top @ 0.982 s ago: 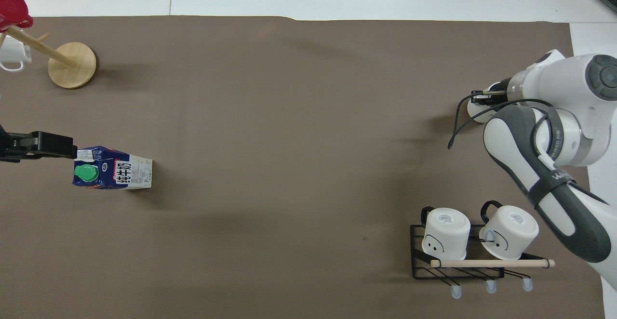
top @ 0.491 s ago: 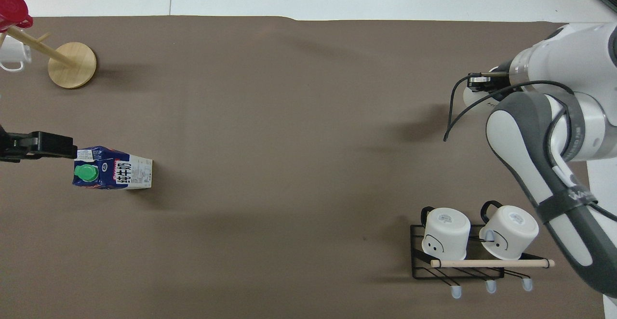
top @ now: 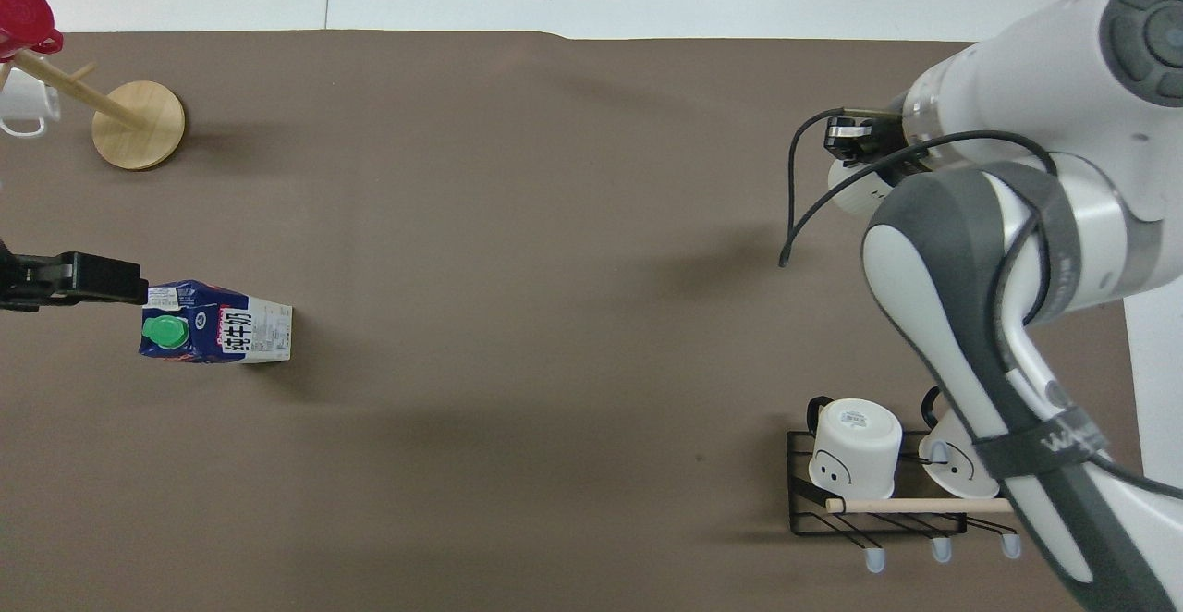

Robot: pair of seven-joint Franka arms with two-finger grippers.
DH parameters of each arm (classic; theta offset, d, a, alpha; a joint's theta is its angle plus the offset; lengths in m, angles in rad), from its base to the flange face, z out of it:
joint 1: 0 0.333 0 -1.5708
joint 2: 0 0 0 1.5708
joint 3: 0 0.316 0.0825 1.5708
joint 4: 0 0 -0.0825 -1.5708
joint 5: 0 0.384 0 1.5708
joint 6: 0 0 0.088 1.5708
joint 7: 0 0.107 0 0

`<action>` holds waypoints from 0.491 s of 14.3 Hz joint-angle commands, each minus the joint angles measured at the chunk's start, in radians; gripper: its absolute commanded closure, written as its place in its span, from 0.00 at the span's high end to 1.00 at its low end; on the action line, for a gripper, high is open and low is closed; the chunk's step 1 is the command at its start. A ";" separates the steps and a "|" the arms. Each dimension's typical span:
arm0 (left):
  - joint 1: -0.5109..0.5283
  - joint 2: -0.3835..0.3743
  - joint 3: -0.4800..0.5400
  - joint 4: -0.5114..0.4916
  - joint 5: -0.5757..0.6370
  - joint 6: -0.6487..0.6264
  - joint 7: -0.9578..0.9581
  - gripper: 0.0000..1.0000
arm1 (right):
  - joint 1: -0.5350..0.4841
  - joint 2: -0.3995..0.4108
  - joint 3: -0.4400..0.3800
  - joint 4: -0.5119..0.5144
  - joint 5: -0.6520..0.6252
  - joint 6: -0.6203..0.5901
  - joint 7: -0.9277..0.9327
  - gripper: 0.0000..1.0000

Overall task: Place cup and milk on table
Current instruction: 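Lift the white mug and carry it toward the table center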

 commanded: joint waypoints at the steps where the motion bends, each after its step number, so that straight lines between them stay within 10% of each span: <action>1: 0.018 0.008 -0.011 0.019 -0.003 -0.020 0.000 1.00 | 0.090 0.030 0.007 0.074 -0.022 -0.045 0.150 0.00; 7: 0.018 0.008 -0.011 0.019 -0.003 -0.019 0.000 1.00 | 0.306 0.145 -0.007 0.251 -0.039 -0.132 0.266 0.00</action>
